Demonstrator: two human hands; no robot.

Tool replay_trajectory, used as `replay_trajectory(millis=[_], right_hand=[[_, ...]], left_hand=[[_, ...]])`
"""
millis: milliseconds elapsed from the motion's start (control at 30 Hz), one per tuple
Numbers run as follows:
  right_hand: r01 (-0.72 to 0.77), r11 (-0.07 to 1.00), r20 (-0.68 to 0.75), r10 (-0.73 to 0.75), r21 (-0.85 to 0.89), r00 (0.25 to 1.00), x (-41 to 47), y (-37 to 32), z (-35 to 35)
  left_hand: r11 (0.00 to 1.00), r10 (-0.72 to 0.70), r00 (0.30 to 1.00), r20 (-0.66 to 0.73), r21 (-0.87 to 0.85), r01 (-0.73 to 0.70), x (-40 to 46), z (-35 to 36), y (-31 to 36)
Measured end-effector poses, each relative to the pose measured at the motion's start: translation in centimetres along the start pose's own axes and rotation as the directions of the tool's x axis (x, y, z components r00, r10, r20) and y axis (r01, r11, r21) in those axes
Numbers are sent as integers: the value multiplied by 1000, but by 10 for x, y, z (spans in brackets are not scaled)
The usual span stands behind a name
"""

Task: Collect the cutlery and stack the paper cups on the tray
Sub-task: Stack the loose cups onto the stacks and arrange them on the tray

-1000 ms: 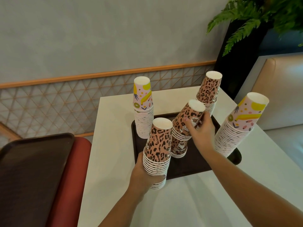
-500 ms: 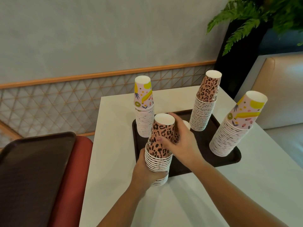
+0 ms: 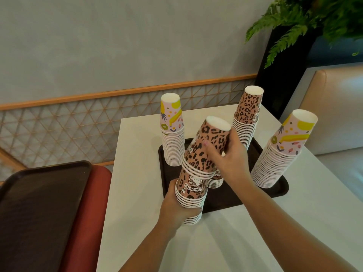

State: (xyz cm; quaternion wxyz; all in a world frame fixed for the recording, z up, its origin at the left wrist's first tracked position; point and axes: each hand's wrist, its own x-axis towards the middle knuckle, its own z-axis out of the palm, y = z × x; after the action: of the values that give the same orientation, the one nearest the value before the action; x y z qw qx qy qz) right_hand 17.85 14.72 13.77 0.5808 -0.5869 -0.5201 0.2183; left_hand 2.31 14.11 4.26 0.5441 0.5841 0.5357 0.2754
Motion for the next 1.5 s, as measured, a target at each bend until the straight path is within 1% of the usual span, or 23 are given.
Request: replay_trajectory(millis=[67, 133, 200, 267, 333, 400, 633, 700, 767, 800, 867, 900, 967, 1033, 1100, 1233, 1500], right_hand=[[3, 998, -89, 3, 64, 996, 9, -4, -6], [39, 995, -200, -19, 97, 980, 20, -5, -14], [84, 994, -301, -58, 75, 952, 30, -3, -21], [95, 995, -337, -91, -5, 937, 37, 4, -26], [85, 992, -312, -110, -93, 944, 39, 15, -27], [65, 989, -259, -99, -135, 961, 37, 28, -25], [-84, 971, -79, 68, -226, 995, 15, 62, -14], [-101, 965, -102, 78, -242, 992, 9, 62, -12], [-26, 975, -136, -5, -223, 991, 0, 52, -9], [30, 980, -109, -53, -196, 993, -5, 46, -7], [92, 984, 26, -89, -154, 996, -17, 36, -2], [88, 984, 106, -72, -155, 992, -22, 31, 1], [18, 986, 228, 21, -166, 973, -29, 25, 7], [-42, 978, 279, 99, -204, 955, -33, 25, 13], [-77, 971, 289, 142, -224, 947, -34, 27, 16], [-118, 972, 272, 172, -205, 947, -34, 24, 17], [-82, 986, 174, 107, -146, 979, -23, 15, 8]], left_hand=[[1000, -5, 1000, -8, -6, 5, 0, 1, 0], [1000, -4, 1000, -15, -8, 3, 1, 1, -1], [1000, -1, 1000, -17, -8, 1, 3, 1, -1], [1000, 0, 1000, -18, -5, 0, 4, 1, -1], [1000, 3, 1000, -22, -5, -3, 5, 0, -1], [1000, 12, 1000, -26, -8, -13, 5, -1, 0], [997, 25, 999, -30, -75, -27, 5, -2, 1], [997, 31, 999, -29, -76, -33, 5, -2, 1], [997, 39, 999, -20, -72, -40, 5, -2, 2], [997, 42, 999, -17, -69, -43, 5, -2, 2], [997, 43, 999, -22, -70, -45, 5, -1, 2], [997, 40, 999, -25, -72, -42, 5, -1, 3], [997, 35, 999, -23, -73, -36, 5, 1, 4], [997, 36, 999, -16, -74, -37, 5, 2, 5], [997, 38, 999, -16, -72, -39, 4, 2, 5], [997, 20, 1000, -20, -70, -22, 3, 3, 5], [998, 34, 999, -20, -51, -35, 1, 4, 5]])
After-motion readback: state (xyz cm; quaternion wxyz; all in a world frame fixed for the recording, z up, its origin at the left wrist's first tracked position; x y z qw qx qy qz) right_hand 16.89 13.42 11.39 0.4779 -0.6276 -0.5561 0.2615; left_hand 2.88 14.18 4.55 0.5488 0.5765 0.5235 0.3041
